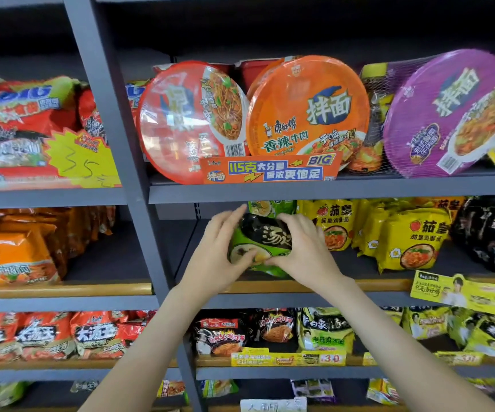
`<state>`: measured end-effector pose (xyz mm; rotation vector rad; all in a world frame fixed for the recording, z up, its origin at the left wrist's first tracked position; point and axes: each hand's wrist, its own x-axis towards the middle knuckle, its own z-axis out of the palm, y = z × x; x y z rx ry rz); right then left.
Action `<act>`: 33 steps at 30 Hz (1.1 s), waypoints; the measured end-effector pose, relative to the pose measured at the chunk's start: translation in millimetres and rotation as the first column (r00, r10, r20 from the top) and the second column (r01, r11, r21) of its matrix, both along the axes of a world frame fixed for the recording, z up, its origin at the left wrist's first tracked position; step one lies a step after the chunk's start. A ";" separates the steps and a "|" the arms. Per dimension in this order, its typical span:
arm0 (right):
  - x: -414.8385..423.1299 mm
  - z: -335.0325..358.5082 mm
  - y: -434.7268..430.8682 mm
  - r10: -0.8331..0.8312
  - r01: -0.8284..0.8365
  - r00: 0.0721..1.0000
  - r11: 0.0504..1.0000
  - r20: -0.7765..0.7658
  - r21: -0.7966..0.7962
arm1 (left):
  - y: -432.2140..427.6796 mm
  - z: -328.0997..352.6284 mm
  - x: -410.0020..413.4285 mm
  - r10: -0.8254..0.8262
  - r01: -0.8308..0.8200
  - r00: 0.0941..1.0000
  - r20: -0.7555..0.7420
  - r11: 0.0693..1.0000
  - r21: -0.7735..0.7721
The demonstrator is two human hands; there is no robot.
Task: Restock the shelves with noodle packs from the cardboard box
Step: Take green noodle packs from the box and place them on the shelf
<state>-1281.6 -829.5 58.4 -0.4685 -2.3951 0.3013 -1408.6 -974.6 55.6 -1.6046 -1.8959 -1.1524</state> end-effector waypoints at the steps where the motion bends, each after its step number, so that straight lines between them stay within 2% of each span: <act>1: 0.5 -2.1 -0.1 -0.015 0.018 0.999 0.996 -0.034 0.083 | 2.1 0.1 -1.2 0.039 -0.035 0.977 -0.210 0.999 0.022; 3: -0.6 -9.8 4.8 -0.052 0.079 0.992 0.964 -0.114 0.252 | 8.8 -4.2 -3.1 0.111 -0.114 0.838 -0.535 0.993 0.028; 5: -2.8 -16.9 10.0 -0.087 0.138 0.984 0.922 -0.153 0.362 | 17.1 -12.2 -2.7 0.144 -0.179 0.756 -0.638 0.984 0.011; 8: -9.8 -26.3 17.2 -0.127 0.167 0.985 0.884 -0.120 0.438 | 29.0 -25.7 -4.2 0.161 -0.220 0.750 -0.642 0.975 -0.013; 10: -16.9 -31.4 23.7 -0.154 0.162 0.987 0.889 -0.055 0.429 | 37.0 -30.4 -6.1 0.178 -0.257 0.757 -0.629 0.966 -0.036; 15: -39.6 -39.1 50.6 -0.257 0.163 0.952 0.885 0.168 0.435 | 66.4 -37.1 -23.7 0.189 -0.321 0.828 -0.529 0.932 -0.169; 17: -48.8 -44.2 61.8 -0.246 0.133 0.940 0.903 0.237 0.408 | 81.0 -41.1 -35.6 0.201 -0.341 0.850 -0.486 0.914 -0.218; 22: -65.1 -60.8 73.4 -0.280 0.174 0.945 0.868 0.170 0.465 | 114.2 -42.9 -50.4 0.281 -0.390 0.890 -0.360 0.877 -0.280; 24: -71.9 -69.9 78.1 -0.279 0.163 0.945 0.855 0.172 0.493 | 126.3 -42.8 -58.8 0.328 -0.458 0.857 -0.397 0.838 -0.296; 27: -87.5 -75.0 88.3 -0.270 0.111 0.920 0.875 0.283 0.472 | 138.3 -42.5 -72.5 0.320 -0.466 0.847 -0.424 0.831 -0.303; 30: -106.6 -70.0 99.0 -0.294 0.101 0.899 0.859 0.324 0.501 | 143.1 -54.2 -96.8 0.244 -0.432 0.824 -0.511 0.854 -0.289; 33: -124.2 -69.9 108.5 -0.308 0.085 0.881 0.850 0.360 0.520 | 145.3 -70.6 -119.7 0.162 -0.442 0.744 -0.648 0.847 -0.296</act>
